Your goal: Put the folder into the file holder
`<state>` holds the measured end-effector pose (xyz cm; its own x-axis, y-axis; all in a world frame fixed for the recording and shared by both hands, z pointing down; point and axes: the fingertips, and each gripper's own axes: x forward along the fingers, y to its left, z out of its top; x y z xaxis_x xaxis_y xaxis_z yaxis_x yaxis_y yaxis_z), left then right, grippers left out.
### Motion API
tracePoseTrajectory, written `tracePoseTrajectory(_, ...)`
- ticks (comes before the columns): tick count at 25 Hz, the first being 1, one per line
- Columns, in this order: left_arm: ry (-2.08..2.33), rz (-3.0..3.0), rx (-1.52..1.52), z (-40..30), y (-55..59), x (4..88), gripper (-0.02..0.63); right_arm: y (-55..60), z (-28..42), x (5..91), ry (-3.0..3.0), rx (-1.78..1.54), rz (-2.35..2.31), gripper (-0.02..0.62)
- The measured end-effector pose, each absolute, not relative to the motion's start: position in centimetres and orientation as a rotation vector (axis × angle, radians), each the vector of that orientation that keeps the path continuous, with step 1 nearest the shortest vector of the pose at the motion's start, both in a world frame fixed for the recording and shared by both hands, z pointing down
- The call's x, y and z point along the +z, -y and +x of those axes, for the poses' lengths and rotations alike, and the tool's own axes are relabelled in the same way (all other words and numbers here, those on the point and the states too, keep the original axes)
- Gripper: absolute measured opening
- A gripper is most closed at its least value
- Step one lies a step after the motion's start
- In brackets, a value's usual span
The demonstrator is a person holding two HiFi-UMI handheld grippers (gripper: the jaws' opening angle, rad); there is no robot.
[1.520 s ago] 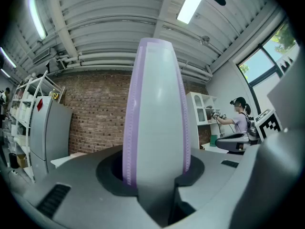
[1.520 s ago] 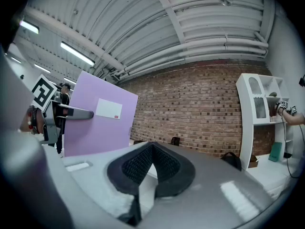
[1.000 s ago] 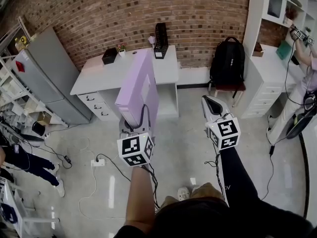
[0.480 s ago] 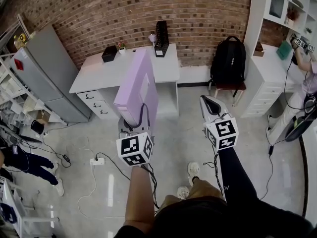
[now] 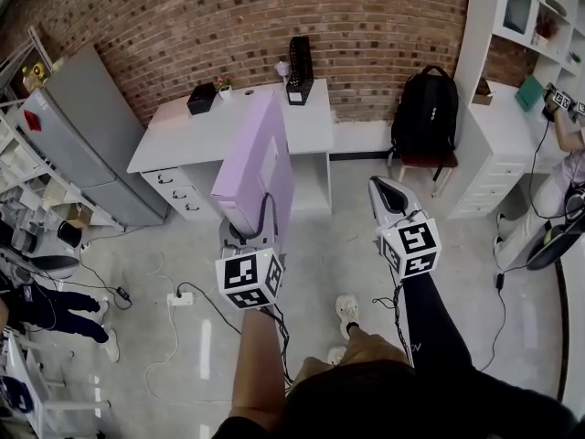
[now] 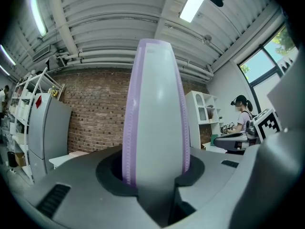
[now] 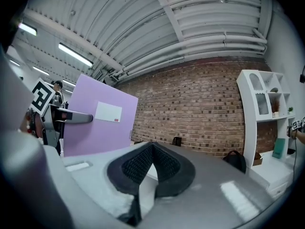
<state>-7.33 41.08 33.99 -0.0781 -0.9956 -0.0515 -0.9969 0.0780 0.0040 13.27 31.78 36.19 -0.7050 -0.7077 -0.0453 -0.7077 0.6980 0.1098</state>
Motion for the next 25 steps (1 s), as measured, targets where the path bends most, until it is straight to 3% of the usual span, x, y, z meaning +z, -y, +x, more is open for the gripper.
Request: tracePoseTrajectory(25, -2.379, -2.019, 0.037, -10.8, -21.8, 34.4, 0.163, -11.1, 9.2, 36.9, 2.966, -0.112, 1.084, 0.0)
